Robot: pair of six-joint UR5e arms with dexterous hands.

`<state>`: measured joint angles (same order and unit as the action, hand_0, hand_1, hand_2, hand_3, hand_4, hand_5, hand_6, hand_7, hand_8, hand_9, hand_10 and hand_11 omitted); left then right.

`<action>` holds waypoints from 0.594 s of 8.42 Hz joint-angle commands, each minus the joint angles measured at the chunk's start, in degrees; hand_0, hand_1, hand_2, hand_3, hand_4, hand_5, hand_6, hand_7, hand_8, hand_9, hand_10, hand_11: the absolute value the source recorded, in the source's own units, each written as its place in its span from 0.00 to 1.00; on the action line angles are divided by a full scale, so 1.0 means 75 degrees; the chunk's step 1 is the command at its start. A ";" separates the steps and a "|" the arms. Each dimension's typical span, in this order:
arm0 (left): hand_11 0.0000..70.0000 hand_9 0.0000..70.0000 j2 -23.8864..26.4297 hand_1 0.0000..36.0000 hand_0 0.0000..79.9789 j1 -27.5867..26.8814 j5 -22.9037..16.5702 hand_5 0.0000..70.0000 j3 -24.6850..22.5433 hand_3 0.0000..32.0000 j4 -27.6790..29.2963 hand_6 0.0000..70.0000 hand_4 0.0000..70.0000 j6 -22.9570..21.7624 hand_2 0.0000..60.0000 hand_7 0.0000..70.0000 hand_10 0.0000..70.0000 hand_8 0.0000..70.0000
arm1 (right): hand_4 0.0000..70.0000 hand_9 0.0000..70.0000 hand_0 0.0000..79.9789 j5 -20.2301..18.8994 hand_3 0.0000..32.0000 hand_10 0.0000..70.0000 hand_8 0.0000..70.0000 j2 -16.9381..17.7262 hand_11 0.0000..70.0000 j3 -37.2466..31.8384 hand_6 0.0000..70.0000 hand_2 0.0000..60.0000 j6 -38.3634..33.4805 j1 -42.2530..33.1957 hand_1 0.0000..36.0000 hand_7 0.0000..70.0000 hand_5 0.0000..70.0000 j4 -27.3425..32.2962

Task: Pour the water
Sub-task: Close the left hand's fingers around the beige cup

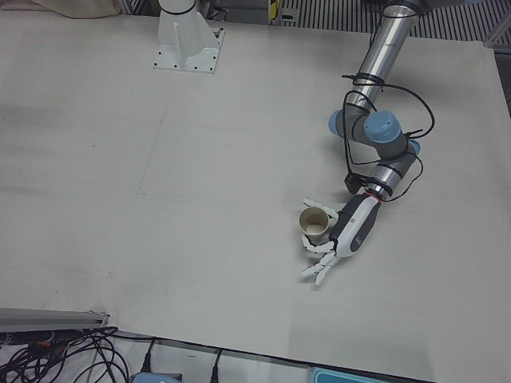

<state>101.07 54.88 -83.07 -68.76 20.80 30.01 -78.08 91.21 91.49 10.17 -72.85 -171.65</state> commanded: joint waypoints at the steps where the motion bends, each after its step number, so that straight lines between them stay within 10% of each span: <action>1: 0.27 0.08 -0.0035 1.00 0.79 -0.0004 0.0352 1.00 -0.0019 0.00 -0.0205 0.17 0.94 -0.0880 1.00 0.26 0.16 0.06 | 0.10 0.01 0.62 -0.0008 0.25 0.09 0.01 0.0340 0.15 -0.0105 0.06 0.01 0.0061 -0.0025 0.39 0.18 0.08 0.0023; 5: 0.31 0.10 -0.0059 1.00 1.00 0.0007 0.0353 1.00 -0.0253 0.00 -0.0605 0.18 1.00 -0.1842 1.00 0.29 0.17 0.09 | 0.00 0.00 0.68 0.0004 0.16 0.11 0.01 0.0344 0.19 -0.2146 0.03 0.04 0.0353 0.0092 0.57 0.08 0.11 0.1482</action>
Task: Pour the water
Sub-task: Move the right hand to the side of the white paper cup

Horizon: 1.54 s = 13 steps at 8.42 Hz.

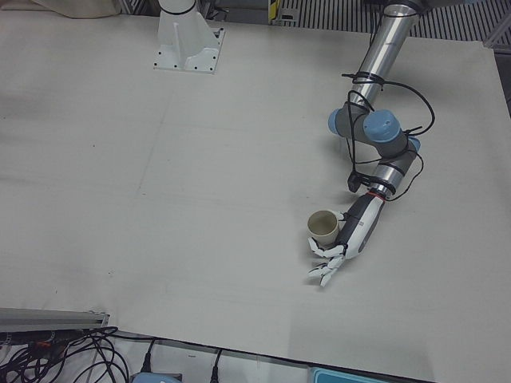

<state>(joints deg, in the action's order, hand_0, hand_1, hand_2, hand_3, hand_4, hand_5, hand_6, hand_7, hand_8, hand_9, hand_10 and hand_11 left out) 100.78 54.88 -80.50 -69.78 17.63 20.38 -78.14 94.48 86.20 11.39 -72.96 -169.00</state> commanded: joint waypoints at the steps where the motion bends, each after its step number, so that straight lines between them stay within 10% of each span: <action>1: 0.30 0.10 -0.0031 1.00 1.00 0.0019 -0.0001 1.00 -0.0339 0.00 -0.0415 0.18 1.00 -0.0863 1.00 0.29 0.17 0.09 | 0.00 0.00 0.68 0.0012 0.09 0.10 0.01 -0.0499 0.18 -0.2703 0.01 0.03 0.0459 0.0258 0.58 0.04 0.11 0.2144; 3: 0.29 0.10 0.0015 1.00 1.00 0.0019 0.0010 1.00 -0.0458 0.00 -0.0546 0.18 1.00 -0.0925 1.00 0.30 0.16 0.09 | 0.00 0.00 0.69 0.0023 0.00 0.10 0.01 -0.1333 0.17 -0.4002 0.03 0.10 0.0601 0.0750 0.62 0.06 0.11 0.2892; 7: 0.27 0.10 -0.0054 1.00 1.00 0.0265 0.0010 1.00 -0.0505 0.00 -0.0453 0.17 1.00 -0.0960 1.00 0.30 0.16 0.08 | 0.00 0.00 0.79 0.0012 0.01 0.08 0.00 -0.1301 0.16 -0.3116 0.00 0.09 0.1129 0.1395 0.80 0.02 0.13 0.2881; 13: 0.27 0.10 -0.0149 1.00 1.00 0.0371 -0.0025 1.00 -0.0739 0.00 -0.0628 0.17 0.98 -0.1101 1.00 0.29 0.15 0.08 | 0.00 0.00 0.80 0.0035 0.05 0.07 0.00 -0.1019 0.14 -0.2950 0.00 0.06 0.1118 0.1549 0.79 0.05 0.13 0.2905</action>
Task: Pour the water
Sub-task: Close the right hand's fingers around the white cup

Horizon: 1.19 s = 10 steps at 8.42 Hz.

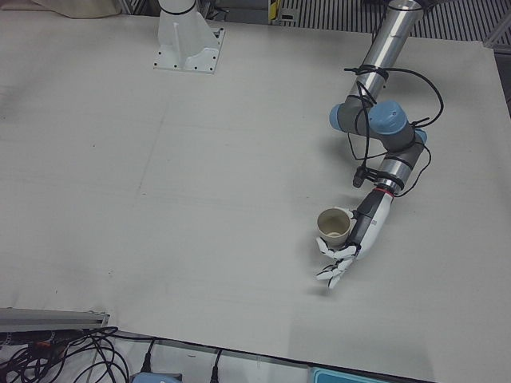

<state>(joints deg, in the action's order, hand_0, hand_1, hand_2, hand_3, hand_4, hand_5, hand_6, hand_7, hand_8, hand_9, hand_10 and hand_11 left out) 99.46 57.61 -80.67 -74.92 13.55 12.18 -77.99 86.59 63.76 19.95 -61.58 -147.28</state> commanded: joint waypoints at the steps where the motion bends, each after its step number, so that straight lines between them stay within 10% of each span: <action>1: 0.27 0.10 0.0028 1.00 1.00 0.0006 -0.0014 1.00 -0.0065 0.00 -0.0118 0.17 0.98 -0.0006 1.00 0.29 0.15 0.08 | 0.00 0.00 0.79 0.0016 0.07 0.06 0.00 0.0033 0.14 0.0146 0.00 0.04 -0.0012 0.0031 0.78 0.04 0.13 -0.0003; 10: 0.27 0.09 0.0005 1.00 1.00 0.0041 -0.0002 1.00 -0.0124 0.00 -0.0154 0.18 0.96 -0.0006 1.00 0.29 0.15 0.08 | 0.00 0.00 0.75 0.0016 0.11 0.07 0.00 0.0116 0.14 0.0252 0.01 0.05 0.0409 0.0218 0.71 0.09 0.12 -0.0015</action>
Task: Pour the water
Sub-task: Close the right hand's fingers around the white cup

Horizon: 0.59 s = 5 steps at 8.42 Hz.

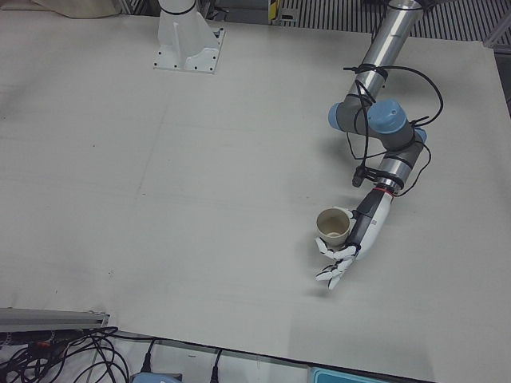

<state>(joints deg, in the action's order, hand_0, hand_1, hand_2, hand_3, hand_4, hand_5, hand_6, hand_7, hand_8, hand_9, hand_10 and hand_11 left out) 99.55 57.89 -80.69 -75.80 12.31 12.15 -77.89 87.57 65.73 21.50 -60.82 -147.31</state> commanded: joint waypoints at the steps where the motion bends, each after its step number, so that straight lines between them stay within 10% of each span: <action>1: 0.27 0.09 -0.0008 1.00 1.00 0.0003 0.0001 1.00 0.0005 0.00 0.0011 0.18 0.96 -0.0003 1.00 0.29 0.15 0.08 | 0.00 0.00 0.75 0.0026 0.11 0.06 0.00 -0.0074 0.14 -0.0010 0.00 0.05 0.0308 0.0222 0.71 0.08 0.12 -0.0023; 5: 0.27 0.09 -0.0054 1.00 1.00 0.0015 0.0001 1.00 0.0029 0.00 0.0047 0.18 0.95 -0.0003 1.00 0.29 0.15 0.08 | 0.00 0.00 0.75 0.0776 0.11 0.07 0.00 -0.0250 0.14 0.0083 0.01 0.05 0.0309 0.0891 0.71 0.08 0.12 -0.0058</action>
<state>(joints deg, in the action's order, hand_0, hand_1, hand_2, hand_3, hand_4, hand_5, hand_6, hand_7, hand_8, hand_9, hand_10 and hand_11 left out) 99.38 57.96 -80.68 -75.65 12.53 12.13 -73.59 86.58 66.14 23.88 -55.67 -147.61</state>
